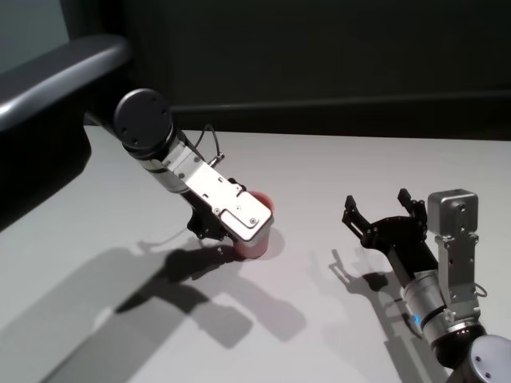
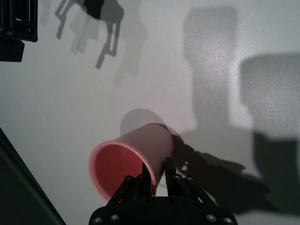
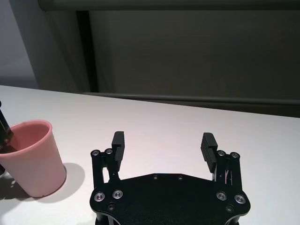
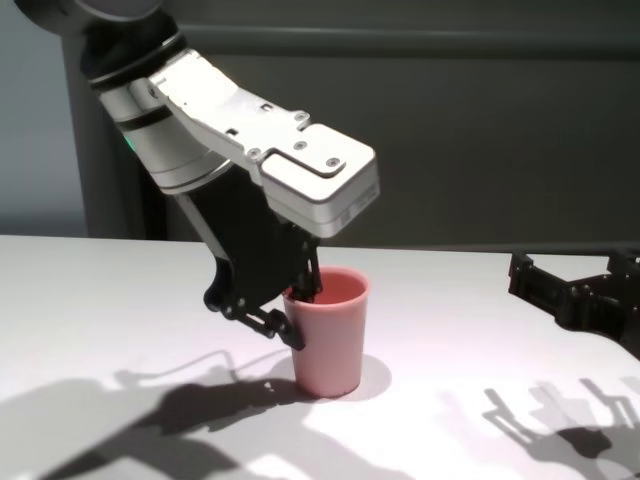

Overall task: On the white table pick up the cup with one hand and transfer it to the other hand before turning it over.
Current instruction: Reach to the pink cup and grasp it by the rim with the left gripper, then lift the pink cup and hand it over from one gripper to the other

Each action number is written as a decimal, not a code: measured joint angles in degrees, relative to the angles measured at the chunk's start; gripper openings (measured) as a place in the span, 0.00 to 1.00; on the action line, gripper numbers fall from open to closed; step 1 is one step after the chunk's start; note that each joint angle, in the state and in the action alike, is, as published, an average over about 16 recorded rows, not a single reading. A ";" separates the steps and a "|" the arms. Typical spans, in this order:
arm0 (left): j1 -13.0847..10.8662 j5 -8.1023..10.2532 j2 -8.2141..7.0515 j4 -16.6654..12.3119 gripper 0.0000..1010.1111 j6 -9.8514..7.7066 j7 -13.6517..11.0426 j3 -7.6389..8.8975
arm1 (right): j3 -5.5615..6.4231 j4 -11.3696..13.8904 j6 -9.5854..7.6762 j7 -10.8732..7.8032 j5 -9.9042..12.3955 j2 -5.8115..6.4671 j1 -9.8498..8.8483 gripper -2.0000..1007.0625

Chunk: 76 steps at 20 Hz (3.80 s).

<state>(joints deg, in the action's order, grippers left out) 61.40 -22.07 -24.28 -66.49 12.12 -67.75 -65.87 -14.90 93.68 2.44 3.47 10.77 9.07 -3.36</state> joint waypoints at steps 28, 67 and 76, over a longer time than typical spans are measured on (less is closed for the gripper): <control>-2.52 5.96 -2.26 -2.05 0.05 -2.39 3.26 3.01 | 0.00 0.00 0.00 0.00 0.00 0.00 0.00 0.99; -31.34 46.27 -5.21 -8.98 0.05 -0.21 21.98 30.96 | 0.00 0.00 0.00 0.00 0.00 0.00 0.00 0.99; -32.23 50.31 -3.07 -7.96 0.05 0.88 20.95 33.21 | 0.00 0.00 0.00 0.00 0.00 0.00 0.00 0.99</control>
<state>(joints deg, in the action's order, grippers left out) 29.17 28.24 -27.35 -74.44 13.00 -46.79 -32.67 -14.90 93.68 2.44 3.47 10.77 9.07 -3.36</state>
